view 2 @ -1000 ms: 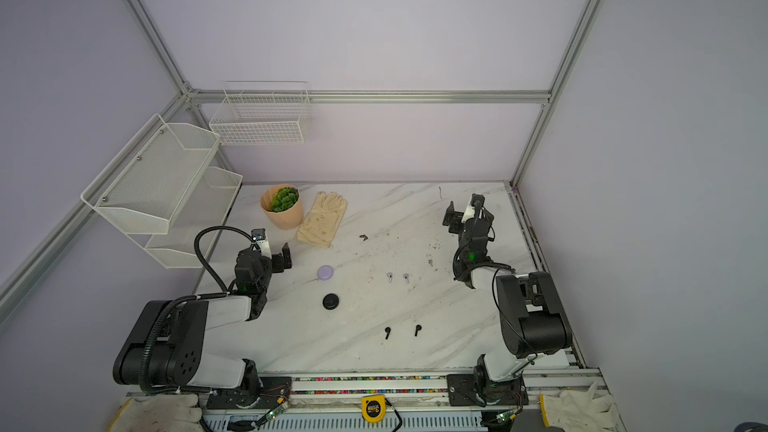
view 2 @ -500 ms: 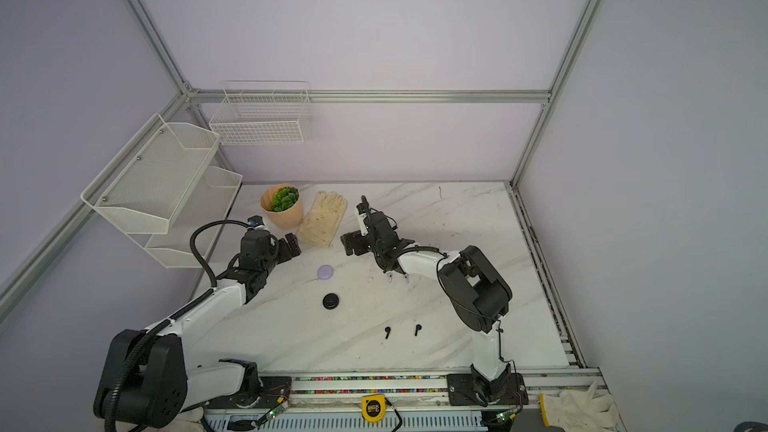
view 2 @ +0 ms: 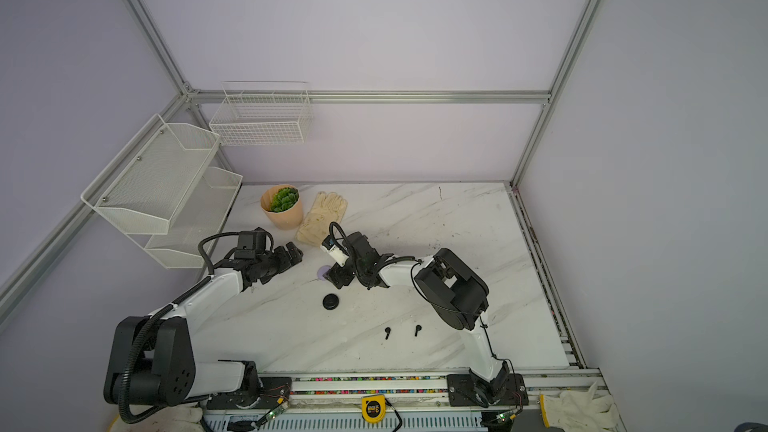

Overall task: Insert the wireless bluetooth earbuds into the charging case
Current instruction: 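Lower the right gripper over the lavender case and close on it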

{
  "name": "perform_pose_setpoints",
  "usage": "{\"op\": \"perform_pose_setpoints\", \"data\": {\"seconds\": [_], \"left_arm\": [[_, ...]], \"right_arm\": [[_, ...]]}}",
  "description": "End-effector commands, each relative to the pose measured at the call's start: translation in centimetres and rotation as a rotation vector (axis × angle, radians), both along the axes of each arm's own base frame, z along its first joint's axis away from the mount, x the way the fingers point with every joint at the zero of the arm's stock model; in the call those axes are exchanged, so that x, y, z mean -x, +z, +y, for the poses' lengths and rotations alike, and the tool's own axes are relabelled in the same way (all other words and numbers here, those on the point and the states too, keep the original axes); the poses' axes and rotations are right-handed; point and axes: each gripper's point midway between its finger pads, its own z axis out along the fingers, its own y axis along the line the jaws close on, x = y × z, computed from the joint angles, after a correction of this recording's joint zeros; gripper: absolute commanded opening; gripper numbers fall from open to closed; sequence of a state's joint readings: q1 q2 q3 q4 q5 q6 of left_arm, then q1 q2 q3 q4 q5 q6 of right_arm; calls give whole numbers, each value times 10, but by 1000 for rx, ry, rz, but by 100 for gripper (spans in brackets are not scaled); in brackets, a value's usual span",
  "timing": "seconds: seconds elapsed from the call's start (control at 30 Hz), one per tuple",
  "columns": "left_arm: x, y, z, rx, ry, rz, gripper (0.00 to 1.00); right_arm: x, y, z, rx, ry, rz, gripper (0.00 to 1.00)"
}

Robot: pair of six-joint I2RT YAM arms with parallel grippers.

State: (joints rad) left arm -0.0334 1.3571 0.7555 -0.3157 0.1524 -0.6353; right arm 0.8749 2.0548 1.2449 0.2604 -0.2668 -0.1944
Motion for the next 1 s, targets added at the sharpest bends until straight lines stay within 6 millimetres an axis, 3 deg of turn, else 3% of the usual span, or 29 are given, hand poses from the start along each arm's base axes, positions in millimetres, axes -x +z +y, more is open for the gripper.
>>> {"op": "perform_pose_setpoints", "data": {"seconds": [0.0,0.27,0.67,0.83,0.97], "left_arm": [[-20,30,-15,102,-35,-62,100],[-20,22,-21,134,-48,-40,100],[-17,18,-23,144,-64,-26,100],[-14,16,-23,141,-64,-19,100],[-14,15,-25,158,-62,-19,100]], "right_arm": [[-4,-6,5,34,-2,-101,86],[-2,-16,16,45,-9,-109,90],[-13,-30,20,70,-50,-101,83],[-18,-31,18,64,-108,-77,81],[-20,-33,12,74,-156,-51,85]]}}
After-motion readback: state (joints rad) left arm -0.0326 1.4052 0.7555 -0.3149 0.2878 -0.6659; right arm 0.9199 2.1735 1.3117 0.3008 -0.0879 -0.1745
